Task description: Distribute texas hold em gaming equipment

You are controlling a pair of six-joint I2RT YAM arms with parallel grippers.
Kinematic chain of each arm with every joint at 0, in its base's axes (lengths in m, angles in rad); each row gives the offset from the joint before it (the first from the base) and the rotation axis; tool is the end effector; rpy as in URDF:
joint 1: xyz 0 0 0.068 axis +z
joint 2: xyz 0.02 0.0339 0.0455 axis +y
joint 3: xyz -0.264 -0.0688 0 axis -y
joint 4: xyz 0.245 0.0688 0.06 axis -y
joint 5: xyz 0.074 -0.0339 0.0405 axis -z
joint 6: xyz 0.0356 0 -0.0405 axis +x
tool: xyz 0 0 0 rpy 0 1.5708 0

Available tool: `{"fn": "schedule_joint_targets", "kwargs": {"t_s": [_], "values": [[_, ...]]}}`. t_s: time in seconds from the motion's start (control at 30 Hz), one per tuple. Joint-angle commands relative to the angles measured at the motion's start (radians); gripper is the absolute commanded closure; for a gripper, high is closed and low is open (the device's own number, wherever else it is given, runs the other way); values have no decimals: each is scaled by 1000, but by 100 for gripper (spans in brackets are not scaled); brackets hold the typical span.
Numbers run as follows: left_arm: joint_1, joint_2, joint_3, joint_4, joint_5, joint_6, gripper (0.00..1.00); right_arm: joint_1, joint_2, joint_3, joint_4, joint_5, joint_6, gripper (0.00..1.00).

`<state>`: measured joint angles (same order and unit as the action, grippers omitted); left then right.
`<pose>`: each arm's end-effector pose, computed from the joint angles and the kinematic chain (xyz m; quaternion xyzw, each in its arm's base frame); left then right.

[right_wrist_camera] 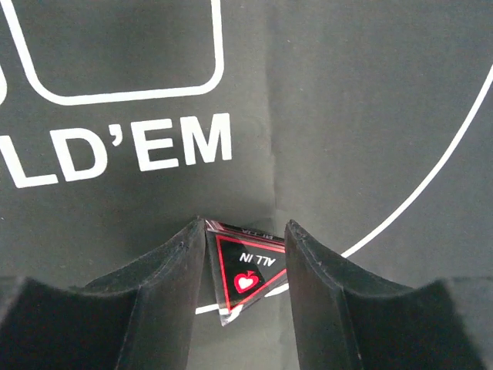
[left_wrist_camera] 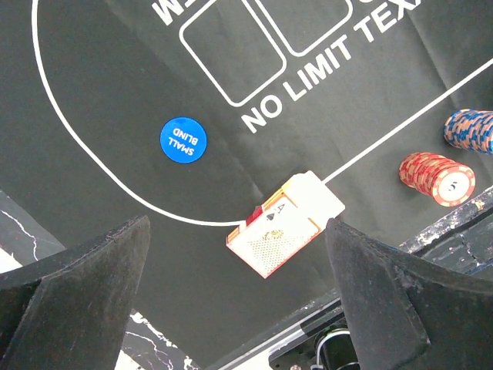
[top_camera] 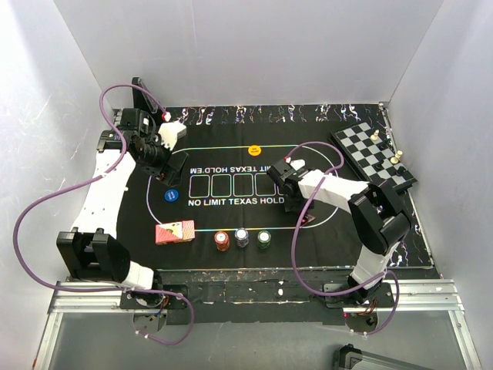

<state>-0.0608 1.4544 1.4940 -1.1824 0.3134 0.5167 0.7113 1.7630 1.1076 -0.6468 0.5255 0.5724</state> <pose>0.2754 -0.0278 0.3472 0.3066 0.9158 -0.1012 0.2388 0.2609 0.2013 0.1698 -0.0317 0.9571 -0.1288 0.2577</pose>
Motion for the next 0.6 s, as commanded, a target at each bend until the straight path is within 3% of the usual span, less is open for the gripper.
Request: {"fn": "schedule_joint_targets", "kwargs": {"t_s": [0.0, 0.3, 0.57], "values": [[6, -52, -35, 38, 13, -20, 2, 0, -71, 64, -54, -13, -29, 45], [9, -34, -60, 78, 0, -208, 2, 170, -111, 372, -82, -191, -218, 21], [59, -55, -138, 115, -31, -296, 2, 418, -62, 409, 10, -453, -419, 14]]}}
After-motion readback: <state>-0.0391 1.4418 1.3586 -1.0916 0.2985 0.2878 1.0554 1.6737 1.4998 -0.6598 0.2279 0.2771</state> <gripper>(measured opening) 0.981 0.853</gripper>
